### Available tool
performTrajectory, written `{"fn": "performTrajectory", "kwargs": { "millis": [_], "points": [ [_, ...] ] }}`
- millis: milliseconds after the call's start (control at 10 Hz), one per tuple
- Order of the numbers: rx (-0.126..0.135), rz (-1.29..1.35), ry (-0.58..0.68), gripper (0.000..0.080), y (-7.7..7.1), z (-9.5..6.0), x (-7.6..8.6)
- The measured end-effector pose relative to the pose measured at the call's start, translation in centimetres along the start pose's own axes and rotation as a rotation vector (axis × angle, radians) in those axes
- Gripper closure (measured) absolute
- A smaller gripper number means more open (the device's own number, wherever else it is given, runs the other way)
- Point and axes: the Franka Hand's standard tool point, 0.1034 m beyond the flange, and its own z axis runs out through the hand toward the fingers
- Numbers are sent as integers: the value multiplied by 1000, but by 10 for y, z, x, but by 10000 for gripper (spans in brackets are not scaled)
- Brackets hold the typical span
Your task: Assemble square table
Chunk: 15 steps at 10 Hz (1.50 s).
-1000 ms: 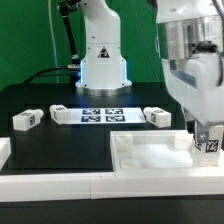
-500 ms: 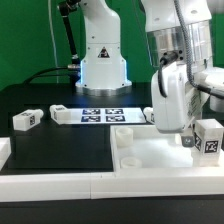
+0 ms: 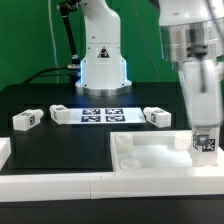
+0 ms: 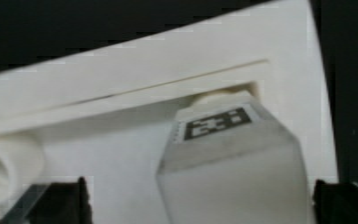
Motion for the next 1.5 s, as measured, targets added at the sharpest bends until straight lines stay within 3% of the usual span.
{"fn": "performTrajectory", "kwargs": {
  "millis": [400,600,800,1100,1200,1500],
  "points": [
    [12,-332,19,150,-3,-2,0],
    [45,-701,92,150,-10,0,-2],
    [60,-857,104,150,-13,-5,-13],
    [48,-1016,110,150,-13,-3,-9],
    [52,-1177,129,150,-11,1,-6],
    [33,-1605,206,150,-13,5,1]
  ]
}}
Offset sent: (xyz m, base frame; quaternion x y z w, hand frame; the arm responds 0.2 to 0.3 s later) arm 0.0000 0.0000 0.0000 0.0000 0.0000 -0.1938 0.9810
